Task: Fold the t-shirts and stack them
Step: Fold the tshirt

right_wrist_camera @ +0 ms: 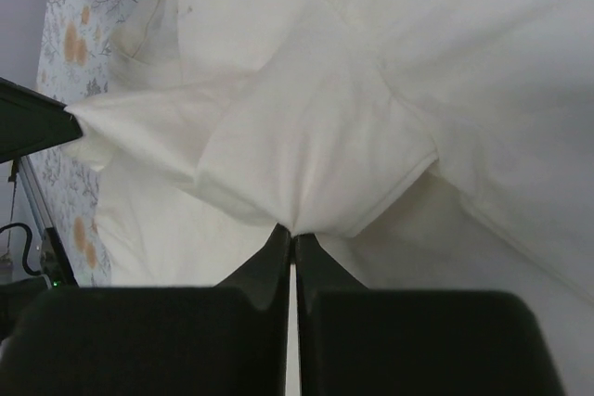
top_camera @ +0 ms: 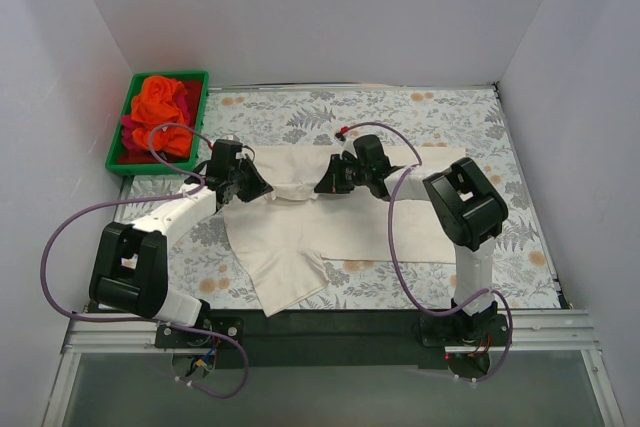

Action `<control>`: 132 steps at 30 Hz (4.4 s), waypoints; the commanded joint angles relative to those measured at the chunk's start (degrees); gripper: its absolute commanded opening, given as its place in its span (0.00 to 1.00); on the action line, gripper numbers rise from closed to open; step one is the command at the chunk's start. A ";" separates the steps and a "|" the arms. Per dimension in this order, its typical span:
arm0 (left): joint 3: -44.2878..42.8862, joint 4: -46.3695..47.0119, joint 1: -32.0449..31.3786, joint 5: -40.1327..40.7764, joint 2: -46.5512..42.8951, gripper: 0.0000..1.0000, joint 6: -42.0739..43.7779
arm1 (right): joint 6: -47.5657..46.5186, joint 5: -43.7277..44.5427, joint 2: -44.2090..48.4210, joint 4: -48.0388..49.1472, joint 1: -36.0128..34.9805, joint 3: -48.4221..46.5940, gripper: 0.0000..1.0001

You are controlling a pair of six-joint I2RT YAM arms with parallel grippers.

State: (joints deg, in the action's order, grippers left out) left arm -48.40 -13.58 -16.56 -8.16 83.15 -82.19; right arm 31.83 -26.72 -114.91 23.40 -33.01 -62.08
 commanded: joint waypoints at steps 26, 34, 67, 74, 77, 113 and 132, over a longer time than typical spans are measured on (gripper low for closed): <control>3.40 -0.83 0.47 -5.11 2.80 0.02 -1.13 | -9.16 0.63 4.78 -24.12 1.73 -7.01 0.43; 2.52 -0.92 0.47 -4.85 2.54 0.02 -0.78 | -10.39 0.62 5.05 -13.38 2.16 -1.29 0.39; 1.91 -1.44 0.47 -4.41 3.24 0.02 -0.43 | -16.19 -4.75 3.64 -9.24 2.96 -0.67 0.01; 2.26 -2.76 0.56 -5.02 2.98 0.07 -0.69 | -17.94 -3.43 5.14 -25.46 3.39 -6.46 0.01; 2.87 -2.94 0.56 -5.63 2.54 0.18 -0.69 | -18.83 -2.64 4.61 -32.33 3.48 -9.71 0.01; -22.78 -6.63 8.65 15.28 21.68 0.59 10.30 | -23.05 15.56 7.24 -52.85 19.89 -22.21 0.37; -35.18 -6.02 10.32 17.22 31.01 0.48 11.88 | -20.67 15.56 0.31 -41.77 35.74 -21.68 0.35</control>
State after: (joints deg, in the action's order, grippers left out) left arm -81.56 -20.51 -7.18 7.97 115.11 -70.35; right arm 10.46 -10.63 -113.58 -21.47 2.66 -83.33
